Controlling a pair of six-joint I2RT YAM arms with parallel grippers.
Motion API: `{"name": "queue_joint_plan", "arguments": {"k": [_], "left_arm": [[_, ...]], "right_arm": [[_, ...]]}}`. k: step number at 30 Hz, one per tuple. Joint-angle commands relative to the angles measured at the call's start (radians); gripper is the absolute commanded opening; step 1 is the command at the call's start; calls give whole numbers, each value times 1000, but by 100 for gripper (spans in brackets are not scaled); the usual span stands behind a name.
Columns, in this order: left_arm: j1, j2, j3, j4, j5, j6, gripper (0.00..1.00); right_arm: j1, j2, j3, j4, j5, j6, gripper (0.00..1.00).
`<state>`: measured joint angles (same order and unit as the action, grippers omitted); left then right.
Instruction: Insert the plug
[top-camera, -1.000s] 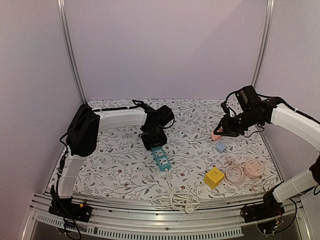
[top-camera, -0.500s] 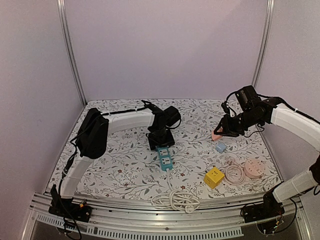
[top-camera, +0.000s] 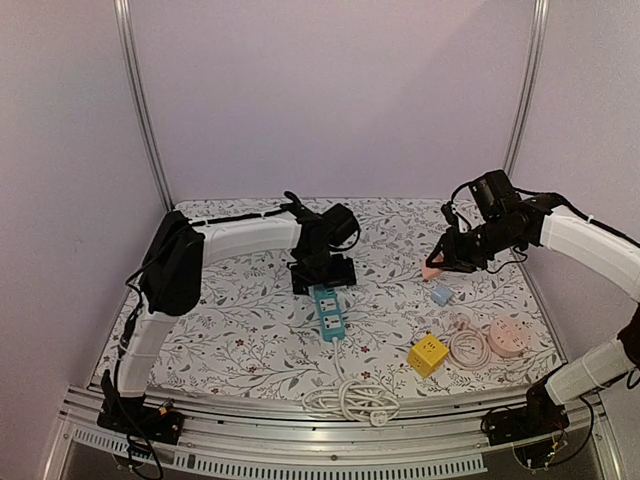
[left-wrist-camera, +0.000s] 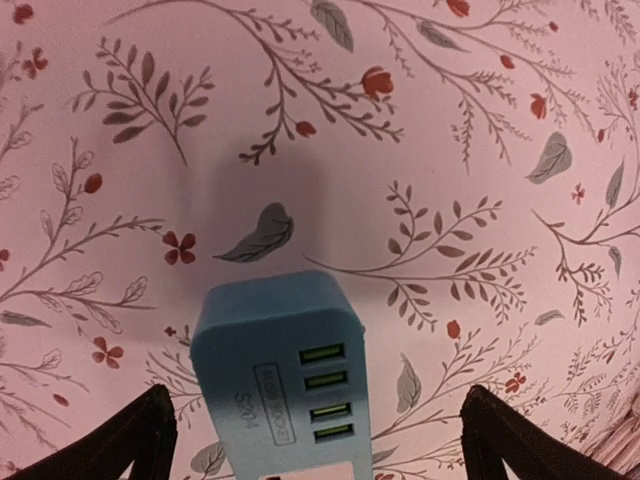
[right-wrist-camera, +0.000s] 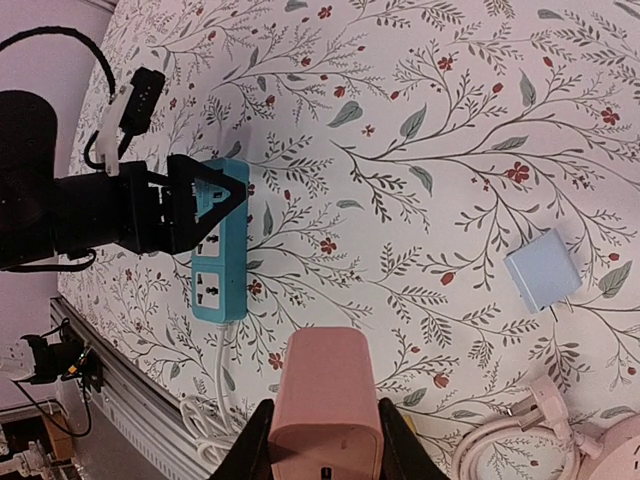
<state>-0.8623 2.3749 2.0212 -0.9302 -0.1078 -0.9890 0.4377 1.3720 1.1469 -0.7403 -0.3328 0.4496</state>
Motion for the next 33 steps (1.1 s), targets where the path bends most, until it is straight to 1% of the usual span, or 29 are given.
{"name": "queue_joint_plan", "arguments": {"k": [1,4,9,13,19,24,28,33], "left_arm": [[5,-157,-61,43,-51,94,99],[20,-256,-154,73,-61,135,99],[27,-469,-338,131,-95,222,99],[37,-635,-508,187,-71,260,100],[39,-849,-708,226,-38,319,99],[39,-1010,-865,253,-15,341,99],[40,-1139,-966,256,-54,354,99],[42,-1253,-1044,213,-118,381,99]], "right_arm": [[4,14,47,11,-9,18,0],[5,15,60,10,-25,45,0],[9,4,94,14,-104,75,0],[27,-5,140,-2,-137,117,0],[90,26,234,-79,-96,166,0],[157,72,281,-107,-66,194,0],[226,141,352,-142,-29,196,0],[286,226,421,-165,-3,189,0]]}}
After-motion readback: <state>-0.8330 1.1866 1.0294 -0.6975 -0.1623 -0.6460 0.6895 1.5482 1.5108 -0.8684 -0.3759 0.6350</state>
